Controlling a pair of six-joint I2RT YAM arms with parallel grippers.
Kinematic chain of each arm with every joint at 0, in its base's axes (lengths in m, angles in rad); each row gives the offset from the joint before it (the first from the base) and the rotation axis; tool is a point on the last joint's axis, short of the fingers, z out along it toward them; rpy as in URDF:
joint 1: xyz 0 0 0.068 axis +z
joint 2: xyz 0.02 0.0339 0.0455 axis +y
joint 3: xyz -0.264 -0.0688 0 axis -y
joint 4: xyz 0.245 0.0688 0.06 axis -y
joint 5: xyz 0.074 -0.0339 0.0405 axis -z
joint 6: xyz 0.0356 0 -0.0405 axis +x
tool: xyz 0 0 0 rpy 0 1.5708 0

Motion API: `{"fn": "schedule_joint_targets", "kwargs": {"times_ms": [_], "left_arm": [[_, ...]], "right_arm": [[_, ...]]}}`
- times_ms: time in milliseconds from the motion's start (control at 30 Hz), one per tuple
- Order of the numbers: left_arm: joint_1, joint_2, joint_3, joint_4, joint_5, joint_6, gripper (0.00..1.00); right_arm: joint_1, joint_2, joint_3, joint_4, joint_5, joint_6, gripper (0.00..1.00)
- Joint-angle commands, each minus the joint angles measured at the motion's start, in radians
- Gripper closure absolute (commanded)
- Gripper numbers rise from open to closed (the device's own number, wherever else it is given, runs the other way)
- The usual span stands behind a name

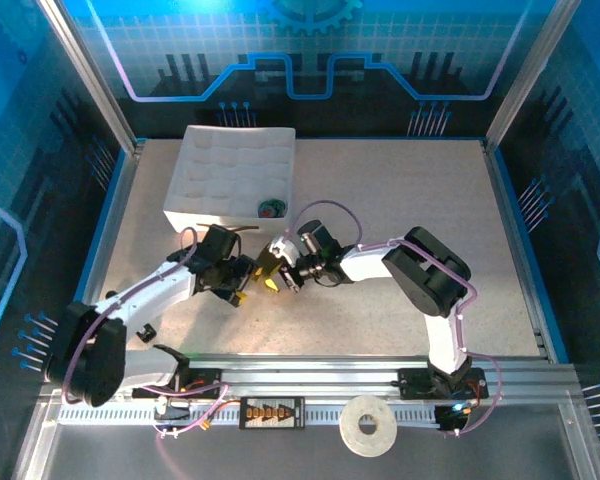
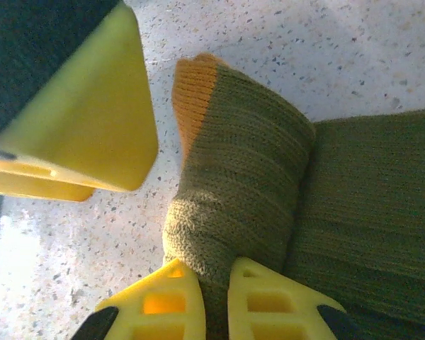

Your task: Roll the socks

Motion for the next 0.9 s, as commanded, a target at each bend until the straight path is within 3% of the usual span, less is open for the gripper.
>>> {"fn": "schedule_joint_targets", "kwargs": {"times_ms": [0, 167, 433, 567, 733, 867], "left_arm": [[0.001, 0.057, 0.016, 0.092, 0.004, 0.034, 0.33], [0.001, 0.119, 0.031, 0.117, -0.011, 0.048, 0.36], [-0.001, 0.244, 0.058, 0.099, -0.05, 0.036, 0.54], [-0.006, 0.326, 0.113, -0.109, -0.069, 0.031, 0.72], [-0.011, 0.337, 0.073, -0.225, -0.05, 0.007, 0.77], [-0.012, 0.308, 0.058, -0.317, -0.013, -0.007, 0.79]], "right_arm": [[-0.03, 0.129, -0.006, -0.335, 0.016, 0.067, 1.0], [-0.061, 0.15, 0.008, -0.327, -0.017, 0.139, 1.0], [-0.065, 0.15, 0.032, -0.354, -0.023, 0.134, 0.98], [-0.042, 0.072, -0.002, -0.318, 0.039, 0.058, 0.83], [0.002, -0.118, -0.103, -0.182, 0.156, -0.056, 0.62], [0.066, -0.308, -0.288, 0.072, 0.33, -0.173, 0.49]]}}
